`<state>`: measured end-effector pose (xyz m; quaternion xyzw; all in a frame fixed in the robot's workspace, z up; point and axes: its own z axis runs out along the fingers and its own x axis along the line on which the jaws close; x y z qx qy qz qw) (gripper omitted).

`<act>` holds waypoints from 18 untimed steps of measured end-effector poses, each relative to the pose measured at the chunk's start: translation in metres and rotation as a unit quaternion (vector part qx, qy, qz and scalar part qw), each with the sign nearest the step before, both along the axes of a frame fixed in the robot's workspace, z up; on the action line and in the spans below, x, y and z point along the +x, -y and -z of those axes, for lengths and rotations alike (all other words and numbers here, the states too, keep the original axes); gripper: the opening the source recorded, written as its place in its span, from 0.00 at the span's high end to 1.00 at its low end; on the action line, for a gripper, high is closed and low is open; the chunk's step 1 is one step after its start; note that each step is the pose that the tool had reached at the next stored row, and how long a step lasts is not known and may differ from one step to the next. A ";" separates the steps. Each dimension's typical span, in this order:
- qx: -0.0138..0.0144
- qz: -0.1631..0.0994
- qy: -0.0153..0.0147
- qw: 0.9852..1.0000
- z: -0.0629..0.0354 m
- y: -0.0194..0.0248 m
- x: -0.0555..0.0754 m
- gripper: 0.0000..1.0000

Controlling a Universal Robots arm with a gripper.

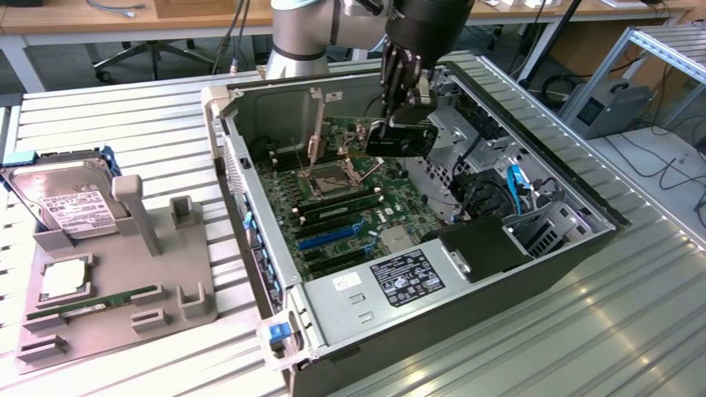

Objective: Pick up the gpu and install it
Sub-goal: 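Insert the gpu into the slot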

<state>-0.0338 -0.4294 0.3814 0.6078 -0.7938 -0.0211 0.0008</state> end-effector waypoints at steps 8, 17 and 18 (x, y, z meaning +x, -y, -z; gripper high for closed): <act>0.000 -0.009 0.000 1.000 0.0000 0.0000 0.000 0.73; 0.000 -0.018 0.000 1.000 0.0000 0.0000 0.000 0.73; 0.000 -0.019 0.000 1.000 0.0000 0.0000 0.000 0.73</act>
